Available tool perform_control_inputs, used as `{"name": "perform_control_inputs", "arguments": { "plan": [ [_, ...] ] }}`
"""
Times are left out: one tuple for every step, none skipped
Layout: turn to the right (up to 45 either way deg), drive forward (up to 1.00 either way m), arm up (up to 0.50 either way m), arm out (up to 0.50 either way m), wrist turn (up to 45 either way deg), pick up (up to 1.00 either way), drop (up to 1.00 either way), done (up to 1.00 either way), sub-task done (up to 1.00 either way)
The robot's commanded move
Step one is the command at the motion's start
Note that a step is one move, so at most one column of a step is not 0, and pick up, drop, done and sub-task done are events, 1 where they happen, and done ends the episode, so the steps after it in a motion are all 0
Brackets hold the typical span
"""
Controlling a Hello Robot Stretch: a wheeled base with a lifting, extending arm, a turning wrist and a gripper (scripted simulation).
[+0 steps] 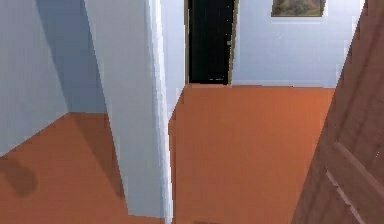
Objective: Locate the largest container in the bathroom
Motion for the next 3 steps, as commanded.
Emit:
{"name": "perform_control_inputs", "arguments": {
  "plan": [
    [15.0, 0.0, 0.0, 0.0, 0.0, 0.0, 0.0, 0.0, 0.0],
    [0.0, 1.0, 0.0, 0.0, 0.0, 0.0, 0.0, 0.0, 0.0],
    [9.0, 0.0, 0.0, 0.0, 0.0, 0.0, 0.0, 0.0, 0.0]
  ]
}}
